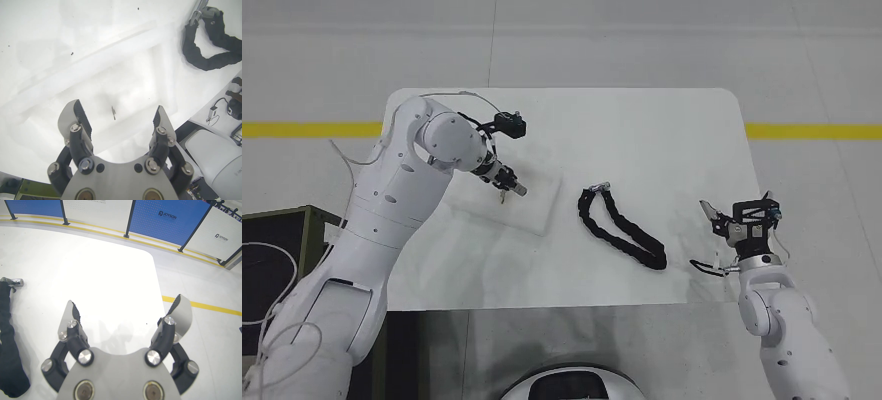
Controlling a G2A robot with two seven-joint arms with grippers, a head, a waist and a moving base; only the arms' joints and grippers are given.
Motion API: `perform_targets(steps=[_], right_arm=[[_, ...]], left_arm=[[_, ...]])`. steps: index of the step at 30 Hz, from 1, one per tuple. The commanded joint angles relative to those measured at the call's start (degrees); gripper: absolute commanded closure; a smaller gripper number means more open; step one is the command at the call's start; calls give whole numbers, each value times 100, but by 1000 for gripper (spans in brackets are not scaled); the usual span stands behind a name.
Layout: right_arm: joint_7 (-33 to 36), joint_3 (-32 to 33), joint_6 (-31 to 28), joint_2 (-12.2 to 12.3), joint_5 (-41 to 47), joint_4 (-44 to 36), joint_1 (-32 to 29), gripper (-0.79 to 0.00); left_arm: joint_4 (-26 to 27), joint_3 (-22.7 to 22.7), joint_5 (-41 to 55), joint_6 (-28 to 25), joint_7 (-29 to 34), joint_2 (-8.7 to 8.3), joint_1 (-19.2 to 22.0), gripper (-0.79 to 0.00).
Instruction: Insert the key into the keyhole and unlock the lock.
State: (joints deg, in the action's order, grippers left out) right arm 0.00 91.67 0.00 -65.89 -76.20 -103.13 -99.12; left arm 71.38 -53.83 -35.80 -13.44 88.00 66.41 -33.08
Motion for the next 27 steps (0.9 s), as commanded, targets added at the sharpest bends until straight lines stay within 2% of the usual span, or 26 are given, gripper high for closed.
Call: perform_targets(steps=[1, 3, 6, 11, 13, 14, 23, 27], right_arm=[[0, 0, 0, 0, 0, 0, 0, -785], [0, 0, 0, 0, 0, 0, 0, -785], [0, 0, 0, 0, 0, 0, 0, -785], [0, 0, 0, 0, 0, 0, 0, -785], [0, 0, 0, 0, 0, 0, 0, -785], [0, 0, 0, 0, 0, 0, 0, -785], [0, 0, 0, 0, 0, 0, 0, -785], [0, 0, 0, 0, 0, 0, 0, -785]], left_arm=[[-16, 105, 31, 5, 0, -15, 31, -280], [-67, 166, 62, 32, 0, -37, 54, -206], [-102, 251, 82, 33, 0, -64, 71, -194], [-167, 378, 72, 91, 0, -90, 78, -77], [-199, 429, 52, 126, 0, -95, 92, -52], [-208, 454, 40, 137, 0, -97, 99, 0], [-60, 623, -68, 159, 0, -164, 147, 0], [307, 507, -194, 364, 0, -261, 145, 0]])
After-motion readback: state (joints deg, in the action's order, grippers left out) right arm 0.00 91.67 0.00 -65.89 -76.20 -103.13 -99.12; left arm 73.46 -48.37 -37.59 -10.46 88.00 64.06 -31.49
